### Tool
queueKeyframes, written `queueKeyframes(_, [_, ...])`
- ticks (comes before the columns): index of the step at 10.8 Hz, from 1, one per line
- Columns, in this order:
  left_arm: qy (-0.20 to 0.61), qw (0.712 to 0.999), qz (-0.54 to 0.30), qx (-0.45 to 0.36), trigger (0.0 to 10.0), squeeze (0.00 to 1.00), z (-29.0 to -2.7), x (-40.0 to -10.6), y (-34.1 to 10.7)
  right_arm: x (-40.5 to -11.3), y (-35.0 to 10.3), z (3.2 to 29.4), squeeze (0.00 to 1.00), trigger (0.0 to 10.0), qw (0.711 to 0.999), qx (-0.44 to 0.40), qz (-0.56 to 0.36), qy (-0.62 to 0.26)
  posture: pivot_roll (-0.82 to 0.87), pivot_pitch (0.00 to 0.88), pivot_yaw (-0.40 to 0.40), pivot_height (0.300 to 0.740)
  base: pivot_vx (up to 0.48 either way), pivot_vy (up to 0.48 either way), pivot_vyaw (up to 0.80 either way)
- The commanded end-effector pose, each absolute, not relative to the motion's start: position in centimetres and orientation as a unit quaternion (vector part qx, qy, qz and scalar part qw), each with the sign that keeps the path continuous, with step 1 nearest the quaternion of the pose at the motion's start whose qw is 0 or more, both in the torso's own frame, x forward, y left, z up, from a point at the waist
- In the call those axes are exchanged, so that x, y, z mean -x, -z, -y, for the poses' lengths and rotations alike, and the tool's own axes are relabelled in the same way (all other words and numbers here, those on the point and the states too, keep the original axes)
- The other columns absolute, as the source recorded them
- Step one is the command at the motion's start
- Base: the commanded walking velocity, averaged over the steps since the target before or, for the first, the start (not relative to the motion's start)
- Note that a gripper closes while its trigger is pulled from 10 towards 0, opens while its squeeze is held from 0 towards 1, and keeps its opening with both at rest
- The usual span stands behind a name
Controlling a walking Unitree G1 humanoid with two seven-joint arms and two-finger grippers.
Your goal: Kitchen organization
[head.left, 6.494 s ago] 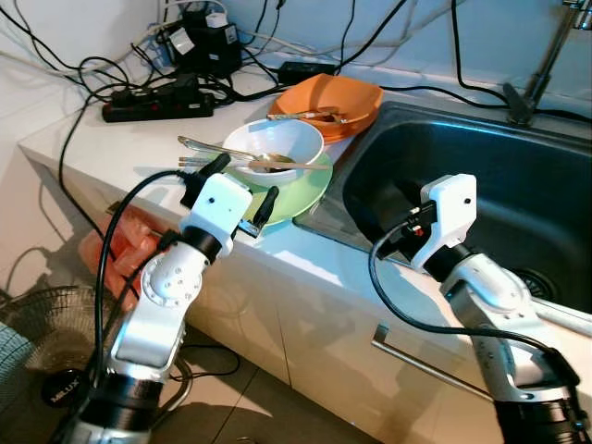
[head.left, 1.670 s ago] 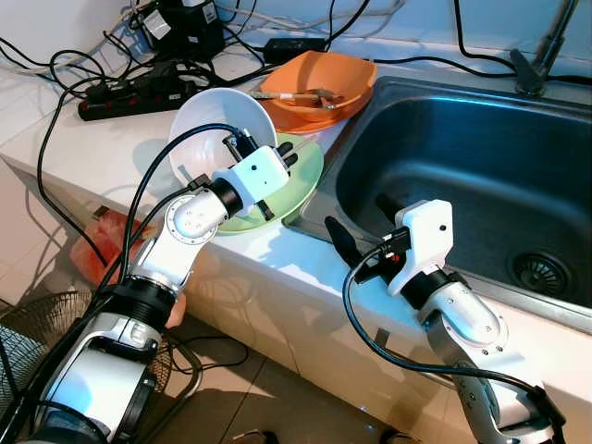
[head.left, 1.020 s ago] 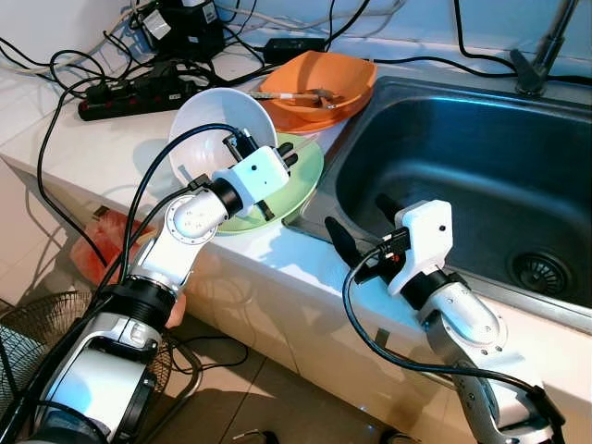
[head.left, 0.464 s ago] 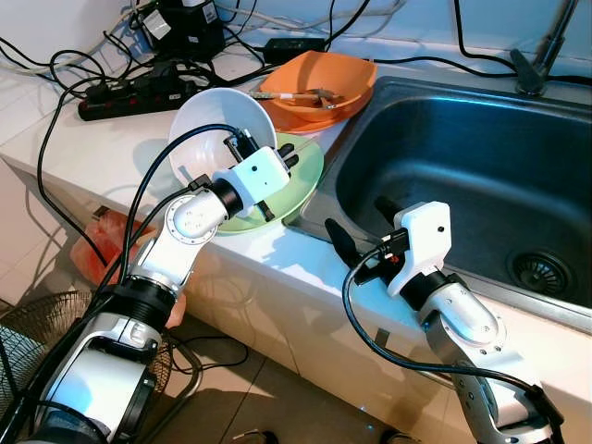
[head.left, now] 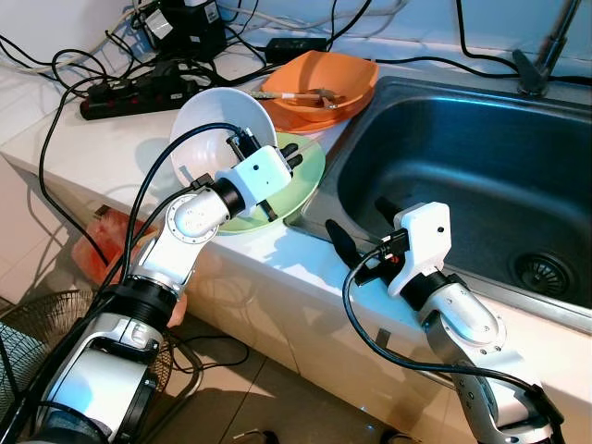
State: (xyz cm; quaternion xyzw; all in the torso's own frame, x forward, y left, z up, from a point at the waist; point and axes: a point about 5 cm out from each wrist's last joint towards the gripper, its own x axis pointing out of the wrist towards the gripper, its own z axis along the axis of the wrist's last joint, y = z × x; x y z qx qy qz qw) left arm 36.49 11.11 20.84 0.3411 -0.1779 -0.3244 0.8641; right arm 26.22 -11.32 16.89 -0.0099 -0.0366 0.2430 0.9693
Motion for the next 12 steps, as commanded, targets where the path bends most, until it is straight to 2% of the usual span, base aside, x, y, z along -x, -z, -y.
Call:
queueKeyframes(1, [0.327, 0.863, 0.179, -0.341, 0.3, 0.0, -11.27, -36.39, -21.1, -26.31, -17.19, 11.04, 0.0, 10.0, 0.967, 0.014, 0.045, -0.25, 0.01, 0.12, 0.136, 0.74, 0.0, 0.0, 0.0])
queueKeyframes(12, [0.336, 0.862, 0.179, -0.335, 0.9, 0.0, -11.06, -36.18, -21.23, -26.21, -17.03, 10.96, 0.0, 10.0, 0.968, 0.011, 0.044, -0.249, 0.01, 0.124, 0.141, 0.74, 0.0, 0.0, 0.0])
